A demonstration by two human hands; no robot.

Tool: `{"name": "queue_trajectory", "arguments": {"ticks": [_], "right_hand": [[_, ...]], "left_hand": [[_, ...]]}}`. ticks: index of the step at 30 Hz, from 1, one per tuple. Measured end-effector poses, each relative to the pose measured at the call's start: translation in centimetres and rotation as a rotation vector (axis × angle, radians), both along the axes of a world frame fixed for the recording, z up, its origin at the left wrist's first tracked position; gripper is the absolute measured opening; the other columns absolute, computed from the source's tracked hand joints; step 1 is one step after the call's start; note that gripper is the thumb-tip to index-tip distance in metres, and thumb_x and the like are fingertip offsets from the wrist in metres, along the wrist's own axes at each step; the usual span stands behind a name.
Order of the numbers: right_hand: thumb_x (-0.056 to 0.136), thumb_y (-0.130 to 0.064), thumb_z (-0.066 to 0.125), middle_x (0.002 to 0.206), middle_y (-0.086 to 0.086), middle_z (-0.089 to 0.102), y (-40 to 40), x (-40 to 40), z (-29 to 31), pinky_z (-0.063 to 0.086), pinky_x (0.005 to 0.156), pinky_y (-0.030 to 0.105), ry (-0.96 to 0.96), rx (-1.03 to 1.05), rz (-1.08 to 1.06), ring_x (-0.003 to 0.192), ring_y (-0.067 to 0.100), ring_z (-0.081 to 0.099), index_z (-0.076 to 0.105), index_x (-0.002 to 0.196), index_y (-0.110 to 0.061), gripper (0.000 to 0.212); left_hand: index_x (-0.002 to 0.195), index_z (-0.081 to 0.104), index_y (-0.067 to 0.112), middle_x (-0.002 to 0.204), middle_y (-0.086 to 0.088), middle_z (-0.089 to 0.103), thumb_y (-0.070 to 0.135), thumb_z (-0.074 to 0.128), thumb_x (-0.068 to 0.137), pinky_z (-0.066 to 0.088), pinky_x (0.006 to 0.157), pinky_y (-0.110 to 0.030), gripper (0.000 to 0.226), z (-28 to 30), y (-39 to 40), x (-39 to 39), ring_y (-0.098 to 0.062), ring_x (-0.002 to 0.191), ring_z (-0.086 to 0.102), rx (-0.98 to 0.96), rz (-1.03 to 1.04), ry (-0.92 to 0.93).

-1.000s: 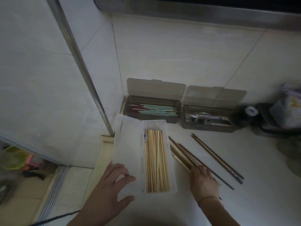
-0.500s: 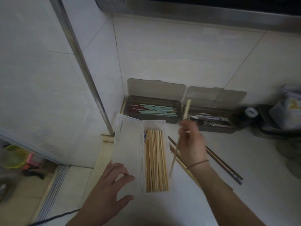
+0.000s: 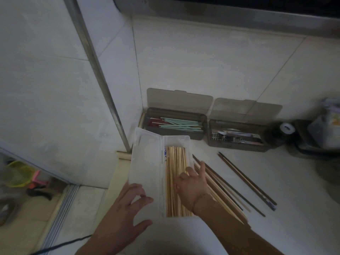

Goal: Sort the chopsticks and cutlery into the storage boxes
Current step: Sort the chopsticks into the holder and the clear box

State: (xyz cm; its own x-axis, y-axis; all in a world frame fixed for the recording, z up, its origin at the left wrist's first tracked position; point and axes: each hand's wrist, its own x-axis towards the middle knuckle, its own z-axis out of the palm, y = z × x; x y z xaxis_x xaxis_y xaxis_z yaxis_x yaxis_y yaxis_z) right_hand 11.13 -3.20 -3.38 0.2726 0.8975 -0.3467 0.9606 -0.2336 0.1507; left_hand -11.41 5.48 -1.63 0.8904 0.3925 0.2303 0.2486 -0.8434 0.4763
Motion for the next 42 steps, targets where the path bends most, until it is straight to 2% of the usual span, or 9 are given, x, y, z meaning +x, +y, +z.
{"name": "queue_trajectory", "arguments": {"ticks": [5, 9, 16, 21, 23, 27, 33, 38, 42], "right_hand": [[0.088, -0.026, 0.05, 0.102, -0.01, 0.064, -2.6, 0.7, -0.6, 0.023, 0.114, 0.053, 0.323, 0.527, -0.036, 0.118, 0.014, 0.05, 0.065, 0.098, -0.029, 0.019], [0.088, -0.026, 0.049, 0.09, -0.004, 0.066, -6.8, 2.5, -1.8, 0.05, 0.077, 0.032, 0.278, 0.867, -0.313, 0.087, 0.017, 0.06, 0.068, 0.089, -0.02, 0.02], [0.066, -0.026, 0.083, 0.067, 0.007, 0.065, -9.9, 3.5, -3.5, 0.049, 0.056, 0.038, 0.036, 0.299, -0.539, 0.065, 0.032, 0.061, 0.067, 0.067, -0.015, 0.02], [0.088, -0.026, 0.06, 0.09, 0.006, 0.066, -9.3, 3.3, -3.2, 0.05, 0.067, 0.04, -0.048, 0.223, -0.462, 0.087, 0.03, 0.06, 0.068, 0.09, -0.015, 0.014], [0.096, -0.027, 0.037, 0.098, -0.002, 0.062, -8.5, 4.2, -2.1, 0.05, 0.07, 0.035, -0.009, 0.298, -0.528, 0.092, 0.021, 0.057, 0.057, 0.108, -0.02, 0.024], [0.096, -0.025, 0.039, 0.059, -0.011, 0.048, -5.4, 6.0, 2.1, 0.037, 0.043, 0.023, 0.175, 0.689, -0.648, 0.049, 0.006, 0.048, 0.041, 0.106, -0.026, 0.01], [0.091, -0.034, 0.032, 0.074, -0.013, 0.052, -0.9, 5.6, 6.6, 0.044, 0.05, 0.011, 0.605, 1.269, -0.533, 0.063, 0.0, 0.056, 0.04, 0.115, -0.027, 0.026], [0.094, -0.034, 0.034, 0.075, -0.011, 0.055, 1.8, 3.0, 5.3, 0.041, 0.054, 0.014, 0.672, 0.984, -0.527, 0.062, 0.001, 0.056, 0.039, 0.102, -0.042, 0.013], [0.091, -0.006, 0.046, 0.094, -0.008, 0.053, 1.7, 0.6, 2.5, 0.044, 0.057, 0.021, 0.534, 0.519, -0.376, 0.07, 0.01, 0.057, 0.038, 0.118, -0.035, 0.04]], "left_hand": [[0.105, 0.068, 0.021, 0.106, 0.005, 0.052, 0.036, 0.09, 0.059, 0.024, 0.114, -0.033, 0.053, -0.3, 0.3, -0.1, -0.013, 0.117, 0.047, 0.001, -0.012, -0.014], [0.107, 0.066, 0.023, 0.108, 0.008, 0.05, 0.038, 0.087, 0.064, 0.028, 0.111, -0.04, 0.051, -0.6, 0.3, -0.2, -0.016, 0.118, 0.049, -0.019, -0.011, -0.023], [0.105, 0.068, 0.023, 0.107, 0.007, 0.053, 0.049, 0.068, 0.074, 0.03, 0.109, -0.043, 0.041, -0.9, 0.4, -0.2, -0.018, 0.117, 0.05, 0.007, -0.003, -0.032], [0.104, 0.068, 0.023, 0.104, 0.006, 0.054, 0.047, 0.072, 0.071, 0.031, 0.107, -0.045, 0.041, -0.8, 0.4, -0.2, -0.015, 0.117, 0.048, 0.015, -0.001, -0.032], [0.105, 0.067, 0.023, 0.104, 0.006, 0.053, 0.044, 0.079, 0.068, 0.031, 0.107, -0.045, 0.043, -0.7, 0.4, -0.1, -0.014, 0.117, 0.048, 0.008, -0.003, -0.033], [0.104, 0.069, 0.023, 0.103, 0.005, 0.055, 0.043, 0.082, 0.065, 0.029, 0.108, -0.042, 0.045, -0.5, 0.4, 0.0, -0.015, 0.117, 0.048, 0.031, 0.004, -0.011], [0.101, 0.07, 0.023, 0.105, 0.007, 0.053, 0.035, 0.093, 0.053, 0.029, 0.107, -0.041, 0.056, -0.2, 0.2, 0.1, -0.014, 0.115, 0.048, 0.038, 0.0, -0.003], [0.103, 0.07, 0.022, 0.107, 0.009, 0.05, 0.037, 0.092, 0.055, 0.028, 0.108, -0.041, 0.055, -0.4, 0.3, 0.0, -0.014, 0.115, 0.048, 0.043, -0.006, -0.012], [0.105, 0.068, 0.024, 0.109, 0.01, 0.05, 0.038, 0.09, 0.058, 0.028, 0.109, -0.042, 0.054, -0.6, 0.3, -0.1, -0.015, 0.117, 0.049, 0.026, -0.007, -0.009]]}}
